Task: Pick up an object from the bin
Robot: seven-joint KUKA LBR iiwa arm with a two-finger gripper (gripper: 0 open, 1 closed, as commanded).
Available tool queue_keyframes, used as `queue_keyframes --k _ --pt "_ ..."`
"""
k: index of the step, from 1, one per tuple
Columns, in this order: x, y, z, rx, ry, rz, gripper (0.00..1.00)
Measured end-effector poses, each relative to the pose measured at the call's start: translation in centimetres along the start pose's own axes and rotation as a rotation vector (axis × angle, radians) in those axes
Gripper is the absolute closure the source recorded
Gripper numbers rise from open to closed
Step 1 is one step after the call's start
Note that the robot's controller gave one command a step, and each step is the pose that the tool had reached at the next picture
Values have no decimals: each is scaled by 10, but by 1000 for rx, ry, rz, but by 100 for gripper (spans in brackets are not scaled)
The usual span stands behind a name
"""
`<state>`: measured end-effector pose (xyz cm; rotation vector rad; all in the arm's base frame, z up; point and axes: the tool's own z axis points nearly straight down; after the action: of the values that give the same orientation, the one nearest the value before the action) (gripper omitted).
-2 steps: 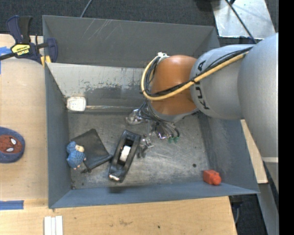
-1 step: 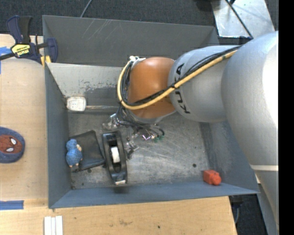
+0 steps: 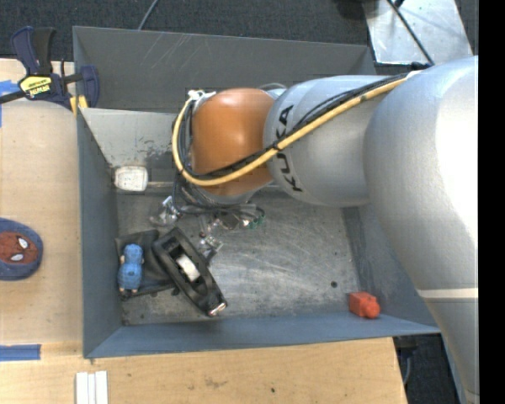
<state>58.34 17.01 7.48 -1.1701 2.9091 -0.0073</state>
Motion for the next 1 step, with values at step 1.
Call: queue_keyframes --k 1 --pt "-15 60 0 3 -8 -650 0"
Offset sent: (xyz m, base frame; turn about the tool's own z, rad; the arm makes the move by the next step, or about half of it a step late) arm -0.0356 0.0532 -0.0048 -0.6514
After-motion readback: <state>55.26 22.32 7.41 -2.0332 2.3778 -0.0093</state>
